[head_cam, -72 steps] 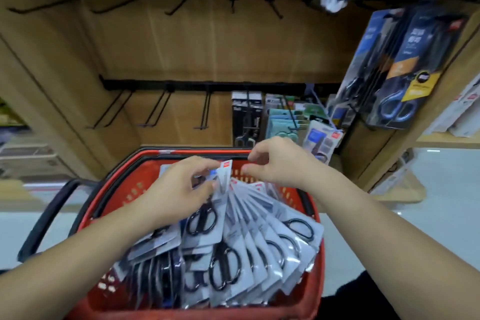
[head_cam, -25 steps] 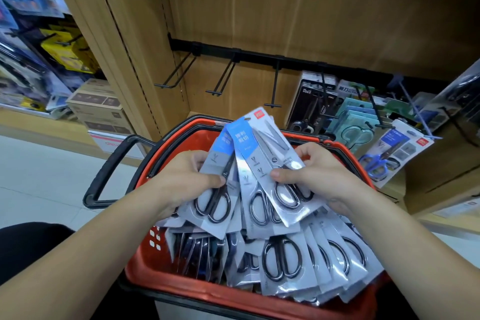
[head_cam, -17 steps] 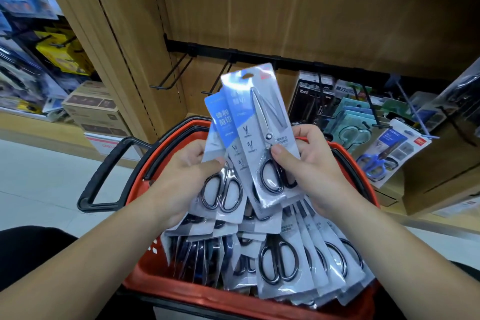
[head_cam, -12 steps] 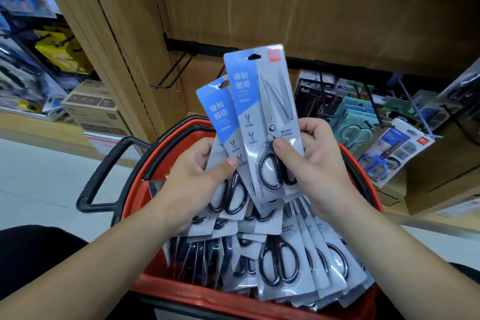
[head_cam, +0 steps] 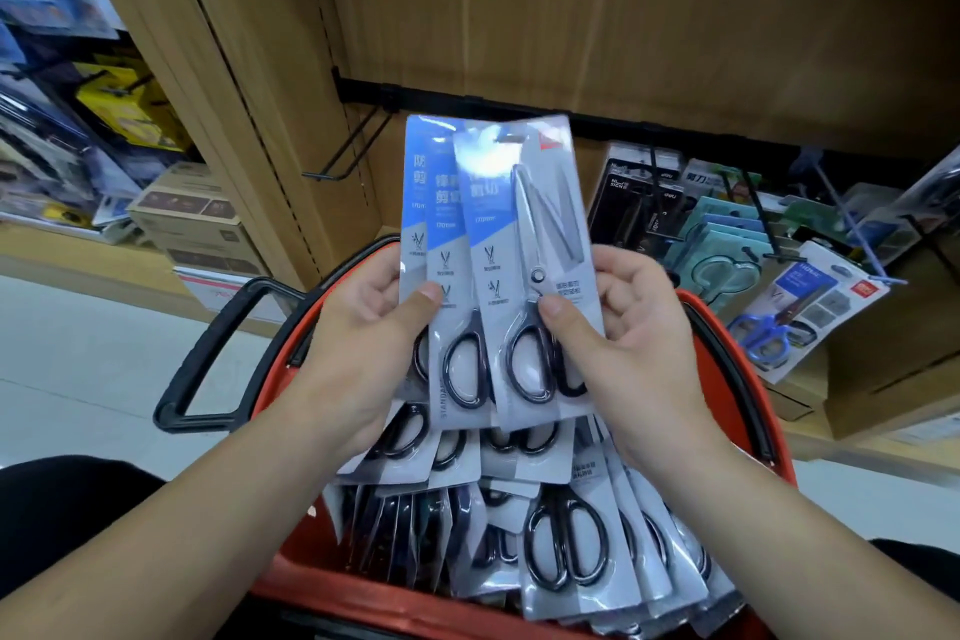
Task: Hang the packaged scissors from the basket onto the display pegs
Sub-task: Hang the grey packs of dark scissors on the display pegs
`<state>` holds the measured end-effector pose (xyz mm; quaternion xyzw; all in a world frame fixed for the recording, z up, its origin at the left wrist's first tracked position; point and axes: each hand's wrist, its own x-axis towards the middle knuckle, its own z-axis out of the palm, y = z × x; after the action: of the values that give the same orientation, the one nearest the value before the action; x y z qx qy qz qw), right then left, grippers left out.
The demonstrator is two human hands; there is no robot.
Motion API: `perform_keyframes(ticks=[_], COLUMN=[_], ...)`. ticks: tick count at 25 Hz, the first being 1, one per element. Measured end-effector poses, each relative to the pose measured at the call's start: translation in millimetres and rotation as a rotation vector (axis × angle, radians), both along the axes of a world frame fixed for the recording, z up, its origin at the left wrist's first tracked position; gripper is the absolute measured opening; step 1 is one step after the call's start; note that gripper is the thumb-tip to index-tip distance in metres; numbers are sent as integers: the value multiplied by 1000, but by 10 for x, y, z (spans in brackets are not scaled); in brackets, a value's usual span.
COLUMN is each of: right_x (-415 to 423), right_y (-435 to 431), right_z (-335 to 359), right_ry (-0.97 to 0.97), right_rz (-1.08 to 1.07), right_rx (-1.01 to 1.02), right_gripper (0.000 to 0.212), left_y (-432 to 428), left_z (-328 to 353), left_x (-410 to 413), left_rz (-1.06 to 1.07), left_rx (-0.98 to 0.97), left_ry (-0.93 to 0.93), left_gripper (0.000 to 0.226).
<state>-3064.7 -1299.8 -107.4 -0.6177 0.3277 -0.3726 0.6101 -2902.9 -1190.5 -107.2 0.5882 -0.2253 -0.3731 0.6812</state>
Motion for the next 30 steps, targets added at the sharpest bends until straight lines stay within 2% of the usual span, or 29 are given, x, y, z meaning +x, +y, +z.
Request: perform_keyframes(ticks=[5,9,14,20,24,27,30], right_x=[-14,-5,5,-24,-48,-86,-89], right_y=[60,99,93,99,58,-10,-48], right_z=[63,57,97,92,75,95,103], right_ry=[-89,-159,-205,-115,-37,-38,-22], right_rz=[43,109,94,122,46,-70,-96], right_rx=[-114,-76,-63,-127,-174,-179,-177], right_gripper=[36,38,42,23,22,24,25], left_y=[23,-8,-30,-51,-51,-47,-55], left_z=[0,8,38,-15,-36,-39,-85], left_x=[-6,-112,-170,-116,-127,-92,-37], left_rz=[-217,-293,-234,-55,-13,43,77], left_rx=[-80,-143,-106,-98,-101,-68,-59], left_ry=[-10,-8,-21,100,42,-24,-42], left_gripper=[47,46,39,31,28,25,22])
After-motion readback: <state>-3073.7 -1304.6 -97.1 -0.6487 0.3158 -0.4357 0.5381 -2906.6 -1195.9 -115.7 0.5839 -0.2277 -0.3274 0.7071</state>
